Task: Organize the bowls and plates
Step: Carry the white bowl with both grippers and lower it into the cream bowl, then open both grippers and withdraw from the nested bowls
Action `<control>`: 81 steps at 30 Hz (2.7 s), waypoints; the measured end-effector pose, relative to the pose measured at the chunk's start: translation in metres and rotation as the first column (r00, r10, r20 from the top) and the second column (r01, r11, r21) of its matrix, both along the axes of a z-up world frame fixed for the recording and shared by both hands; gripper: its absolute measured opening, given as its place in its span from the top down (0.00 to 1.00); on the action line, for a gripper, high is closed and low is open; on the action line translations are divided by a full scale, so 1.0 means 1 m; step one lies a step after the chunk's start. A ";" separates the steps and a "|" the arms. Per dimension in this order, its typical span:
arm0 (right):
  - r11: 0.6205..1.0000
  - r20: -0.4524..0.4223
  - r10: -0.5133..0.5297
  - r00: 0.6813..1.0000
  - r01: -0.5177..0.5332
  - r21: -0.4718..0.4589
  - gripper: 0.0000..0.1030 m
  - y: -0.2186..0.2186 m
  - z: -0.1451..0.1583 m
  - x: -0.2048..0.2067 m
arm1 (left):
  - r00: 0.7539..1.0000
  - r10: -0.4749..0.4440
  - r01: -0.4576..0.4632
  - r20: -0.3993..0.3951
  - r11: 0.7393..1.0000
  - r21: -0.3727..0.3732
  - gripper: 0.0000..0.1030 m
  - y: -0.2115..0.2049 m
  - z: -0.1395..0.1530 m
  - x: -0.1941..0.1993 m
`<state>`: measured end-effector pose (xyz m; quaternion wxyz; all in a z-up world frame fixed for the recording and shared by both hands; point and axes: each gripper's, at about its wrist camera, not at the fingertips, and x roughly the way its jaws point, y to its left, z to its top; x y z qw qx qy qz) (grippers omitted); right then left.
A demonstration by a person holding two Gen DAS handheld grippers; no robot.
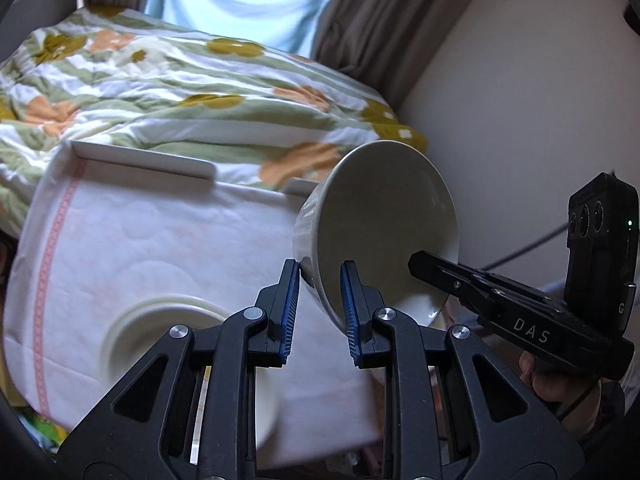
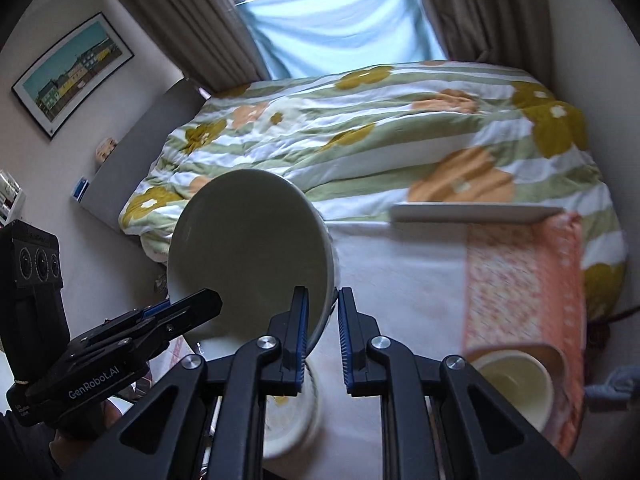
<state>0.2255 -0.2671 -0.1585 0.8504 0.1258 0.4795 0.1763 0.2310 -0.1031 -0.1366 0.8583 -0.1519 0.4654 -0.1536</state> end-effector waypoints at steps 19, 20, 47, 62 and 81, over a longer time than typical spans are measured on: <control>0.988 -0.151 -0.154 0.977 0.153 -0.016 0.87 -0.141 -0.072 -0.077 | 0.967 -0.135 0.138 -0.217 0.990 0.000 0.82 -0.159 -0.086 -0.055; 0.988 -0.155 -0.153 0.976 0.152 -0.014 0.87 -0.143 -0.075 -0.077 | 0.965 -0.133 0.136 -0.225 0.991 -0.001 0.82 -0.158 -0.089 -0.053; 0.991 -0.222 -0.105 0.969 0.082 -0.111 0.86 -0.137 -0.100 -0.058 | 0.937 -0.152 0.197 -0.315 0.973 0.117 0.82 -0.169 -0.117 -0.008; 0.986 -0.261 -0.150 0.954 0.126 -0.106 0.85 -0.137 -0.100 -0.052 | 0.934 -0.176 0.243 -0.310 0.950 0.194 0.82 -0.173 -0.113 0.009; 0.974 -0.164 -0.173 0.971 0.143 -0.177 0.83 -0.138 -0.048 -0.073 | 0.964 -0.214 0.244 -0.160 0.947 0.207 0.78 -0.153 -0.048 -0.010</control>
